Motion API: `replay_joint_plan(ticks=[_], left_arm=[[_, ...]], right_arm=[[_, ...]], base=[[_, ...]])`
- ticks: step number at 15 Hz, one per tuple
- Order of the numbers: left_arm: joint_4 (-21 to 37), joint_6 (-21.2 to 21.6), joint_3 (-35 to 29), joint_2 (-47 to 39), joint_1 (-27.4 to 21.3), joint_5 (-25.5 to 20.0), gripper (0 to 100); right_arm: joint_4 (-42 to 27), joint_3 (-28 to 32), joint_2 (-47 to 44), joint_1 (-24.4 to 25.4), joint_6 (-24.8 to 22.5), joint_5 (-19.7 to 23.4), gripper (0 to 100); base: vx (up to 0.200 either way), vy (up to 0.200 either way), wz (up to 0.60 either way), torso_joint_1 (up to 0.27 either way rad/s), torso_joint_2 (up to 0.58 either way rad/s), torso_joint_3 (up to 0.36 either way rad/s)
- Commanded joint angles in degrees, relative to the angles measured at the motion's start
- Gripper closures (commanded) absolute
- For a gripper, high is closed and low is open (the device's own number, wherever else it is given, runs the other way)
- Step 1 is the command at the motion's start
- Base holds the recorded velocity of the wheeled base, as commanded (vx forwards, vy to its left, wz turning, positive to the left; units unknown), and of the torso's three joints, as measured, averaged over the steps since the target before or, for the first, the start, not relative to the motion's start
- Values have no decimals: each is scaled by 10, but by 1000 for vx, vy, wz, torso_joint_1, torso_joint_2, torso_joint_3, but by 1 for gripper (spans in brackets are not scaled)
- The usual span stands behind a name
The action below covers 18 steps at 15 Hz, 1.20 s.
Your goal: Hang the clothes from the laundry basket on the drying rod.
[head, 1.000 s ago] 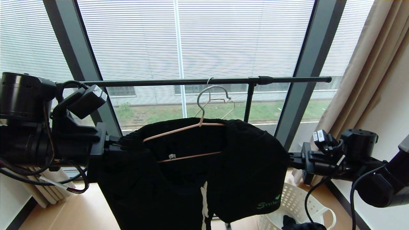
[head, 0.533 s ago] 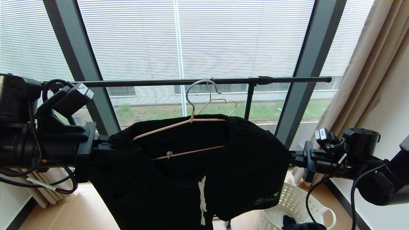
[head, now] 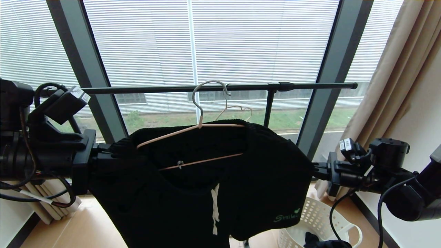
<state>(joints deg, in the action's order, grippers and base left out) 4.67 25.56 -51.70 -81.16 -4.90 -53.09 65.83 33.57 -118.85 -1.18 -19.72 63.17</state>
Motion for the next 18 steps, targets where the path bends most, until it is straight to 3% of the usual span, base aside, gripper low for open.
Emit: replay_joint_plan(ticks=[1,3,4,7,13,18], left_arm=[[0,-1,-1,0,0,0,100],[0,-1,-1,-2,-2,0,100],[0,-1,0,-1,-2,0,100],[0,-7,10,2,5,1,100],[1,-9,51,40,89,1,100],[0,-9,58,37,103,4,100]], right_arm=[[-1,-6,2,6,-1,0,100],[0,-12,2,14,-4,-1,100],[0,-18,2,16,-15,-1,0],[1,-23,5,17,-22,-1,0],[0,-24,35,36,-30,-5,0],[0,-20,49,41,-5,-18,0]], base=[[0,0,0,0,0,0],[0,0,0,0,0,0],[0,0,0,0,0,0],[0,0,0,0,0,0],[0,0,0,0,0,0],[0,0,0,0,0,0]])
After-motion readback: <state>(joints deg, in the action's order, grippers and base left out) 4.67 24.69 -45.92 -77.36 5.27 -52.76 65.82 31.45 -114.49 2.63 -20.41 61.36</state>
